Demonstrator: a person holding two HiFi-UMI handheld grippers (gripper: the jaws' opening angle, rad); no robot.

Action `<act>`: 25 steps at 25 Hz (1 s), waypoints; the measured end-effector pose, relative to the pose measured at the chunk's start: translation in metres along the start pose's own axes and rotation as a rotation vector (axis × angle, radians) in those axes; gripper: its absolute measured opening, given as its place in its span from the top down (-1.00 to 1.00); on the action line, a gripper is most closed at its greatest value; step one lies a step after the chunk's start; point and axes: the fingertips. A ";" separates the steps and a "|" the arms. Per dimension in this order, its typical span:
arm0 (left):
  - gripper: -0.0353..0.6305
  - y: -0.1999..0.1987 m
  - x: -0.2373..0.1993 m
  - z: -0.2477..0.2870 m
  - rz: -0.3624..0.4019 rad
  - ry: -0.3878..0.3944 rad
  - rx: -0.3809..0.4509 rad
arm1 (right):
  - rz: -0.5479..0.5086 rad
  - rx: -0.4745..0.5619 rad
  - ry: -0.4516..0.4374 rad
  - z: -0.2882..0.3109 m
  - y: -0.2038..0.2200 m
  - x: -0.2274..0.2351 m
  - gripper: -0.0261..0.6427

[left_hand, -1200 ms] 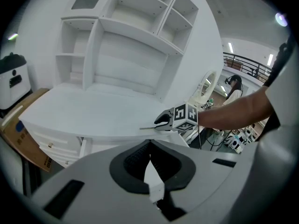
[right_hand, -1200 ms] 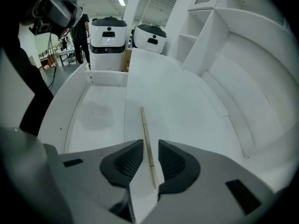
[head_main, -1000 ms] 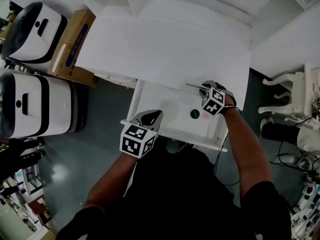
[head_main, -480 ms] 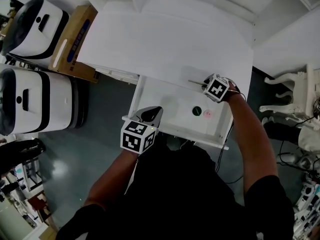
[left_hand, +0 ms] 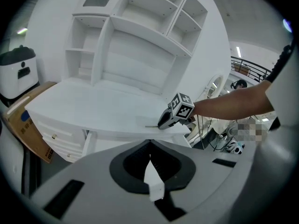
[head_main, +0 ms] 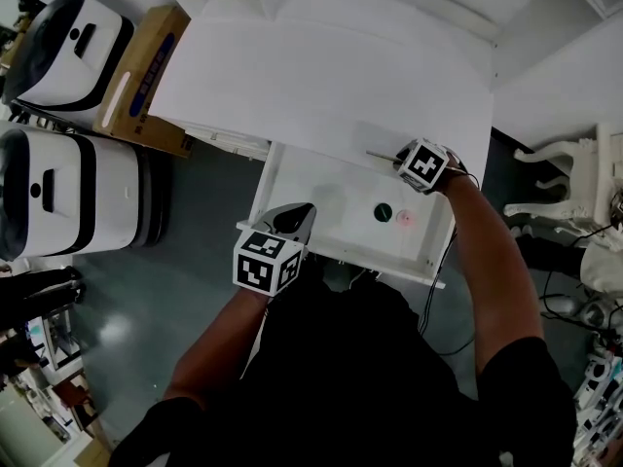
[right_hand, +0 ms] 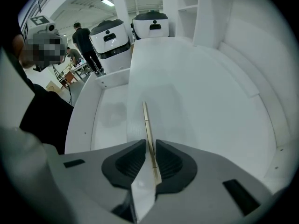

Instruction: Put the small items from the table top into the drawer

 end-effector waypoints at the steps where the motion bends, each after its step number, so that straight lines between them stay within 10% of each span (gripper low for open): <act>1: 0.88 -0.001 0.000 0.000 0.001 0.001 0.002 | 0.008 0.003 0.008 0.000 0.001 -0.001 0.69; 25: 0.88 0.015 0.004 -0.007 0.003 0.010 -0.007 | -0.078 0.078 0.181 -0.015 0.005 -0.029 0.79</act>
Point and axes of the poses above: the fingertips, and each gripper's own axes: z forward along the fingers, x to its right, y out of its underside, and after that the axes turned 3 degrees about z, right-handed
